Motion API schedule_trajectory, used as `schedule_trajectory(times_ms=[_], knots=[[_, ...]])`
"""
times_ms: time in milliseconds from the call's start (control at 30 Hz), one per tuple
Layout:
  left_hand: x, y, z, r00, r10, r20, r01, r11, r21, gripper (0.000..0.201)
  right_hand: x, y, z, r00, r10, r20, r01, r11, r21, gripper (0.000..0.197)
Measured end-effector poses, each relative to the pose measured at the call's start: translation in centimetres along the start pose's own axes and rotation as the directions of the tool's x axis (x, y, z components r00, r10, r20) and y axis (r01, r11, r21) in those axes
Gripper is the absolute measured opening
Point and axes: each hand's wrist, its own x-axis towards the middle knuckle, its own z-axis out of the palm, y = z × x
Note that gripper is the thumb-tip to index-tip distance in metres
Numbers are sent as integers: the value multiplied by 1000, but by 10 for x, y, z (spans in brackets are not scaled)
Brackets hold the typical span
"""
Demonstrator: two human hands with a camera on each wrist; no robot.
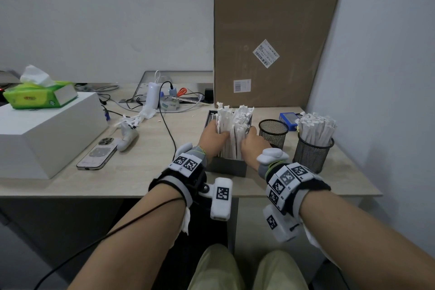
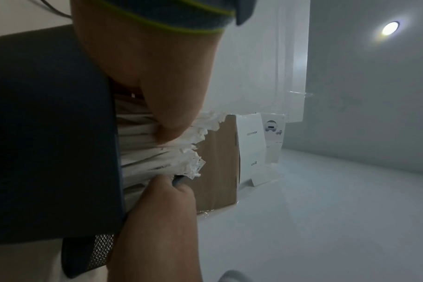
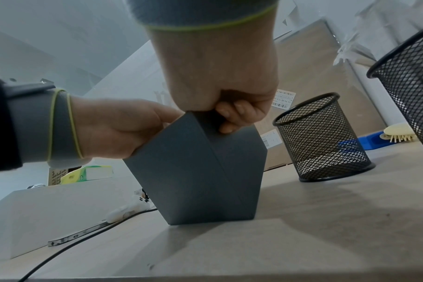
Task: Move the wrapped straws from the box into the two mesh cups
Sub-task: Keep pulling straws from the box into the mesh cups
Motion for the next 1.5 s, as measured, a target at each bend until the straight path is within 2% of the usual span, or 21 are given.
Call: schedule_trajectory(times_ms=[133,333,667,833,933,1033,1133,1233,1267,1333,1400,1467,1500], knots=[[-3,1,-2,999,24,-40,-27,996,-86,34,1,-1,0,1000,7,10,-7,1000,-1,29],[-4,2,-1,998,25,-55,-29,997,-78,22,2,0,0,1000,2,21,-3,1000,18,28],[-5,5,-4,998,-22,-54,13,988,-154,23,5,-4,0,998,56,24,-56,998,17,29],[5,7,-8,993,-62,-98,36,969,-246,12,12,-2,-6,993,46,110,-51,998,36,31],[13,8,-13,991,-66,-113,31,956,-291,18,21,2,-6,983,37,180,-41,999,16,30],[20,14,-19,991,-77,-112,27,919,-394,18,22,6,-8,976,-34,214,39,999,-18,27],[26,24,-27,989,-67,-133,-7,871,-491,11,25,9,-11,970,-38,241,40,999,-3,31],[33,37,-37,990,-49,-133,-43,788,-614,9,27,18,-14,966,-38,255,-3,988,157,39],[36,42,-41,990,-46,-137,-54,762,-645,10,29,20,-16,970,-24,240,-26,979,202,44],[38,54,-47,989,-35,-142,-76,707,-703,11,29,24,-29,983,-2,181,-45,966,256,41],[40,68,-50,990,-8,-141,-103,641,-761,9,32,23,-43,994,80,73,-107,849,517,35],[41,81,-46,991,13,-137,-116,610,-784,5,34,18,-57,992,122,41,-111,645,756,35],[40,87,-41,991,20,-129,-114,610,-784,3,33,14,-62,991,108,74,-120,533,838,37]])
